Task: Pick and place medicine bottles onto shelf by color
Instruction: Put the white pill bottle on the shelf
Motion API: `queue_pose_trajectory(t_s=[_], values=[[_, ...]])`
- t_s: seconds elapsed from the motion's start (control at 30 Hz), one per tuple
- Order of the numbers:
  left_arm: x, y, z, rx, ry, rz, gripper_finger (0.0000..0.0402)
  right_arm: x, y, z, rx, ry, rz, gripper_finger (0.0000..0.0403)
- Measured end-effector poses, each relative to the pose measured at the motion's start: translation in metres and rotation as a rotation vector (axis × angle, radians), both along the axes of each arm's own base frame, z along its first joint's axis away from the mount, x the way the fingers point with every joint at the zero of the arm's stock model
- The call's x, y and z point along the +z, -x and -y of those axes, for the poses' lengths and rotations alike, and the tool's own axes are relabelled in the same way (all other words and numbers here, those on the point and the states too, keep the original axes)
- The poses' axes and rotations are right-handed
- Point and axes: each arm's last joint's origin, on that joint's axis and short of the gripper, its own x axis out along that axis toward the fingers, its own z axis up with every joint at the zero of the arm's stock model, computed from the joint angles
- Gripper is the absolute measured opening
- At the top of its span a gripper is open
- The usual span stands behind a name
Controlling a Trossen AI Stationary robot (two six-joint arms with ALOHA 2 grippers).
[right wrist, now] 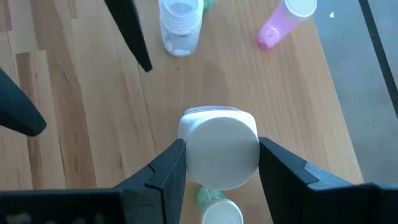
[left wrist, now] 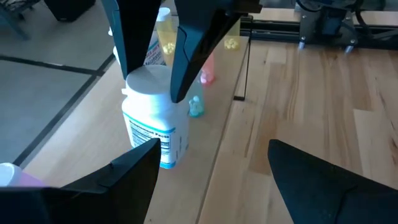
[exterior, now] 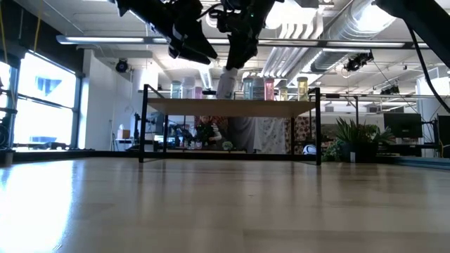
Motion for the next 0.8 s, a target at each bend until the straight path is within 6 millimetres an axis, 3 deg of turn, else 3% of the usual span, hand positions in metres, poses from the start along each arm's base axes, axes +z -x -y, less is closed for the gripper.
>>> queue_pose_trajectory(t_s=[0.17,0.4,0.63,0.8], values=[[0.0,0.0,0.0,0.001,-0.001,0.0,0.0284,0.0,0.0,0.0,0.008,0.005,0.0,0.0163],[0.0,0.0,0.0,0.007,-0.004,-0.002,0.0284,0.001,-0.001,0.001,-0.008,0.021,0.009,0.021],[0.001,0.001,0.0,0.01,-0.006,-0.002,0.0284,0.001,-0.001,0.002,-0.029,0.06,-0.005,0.0214],[0.011,0.01,0.004,0.01,-0.015,0.02,0.0284,0.006,0.002,0.001,-0.025,0.068,0.006,0.0214]])
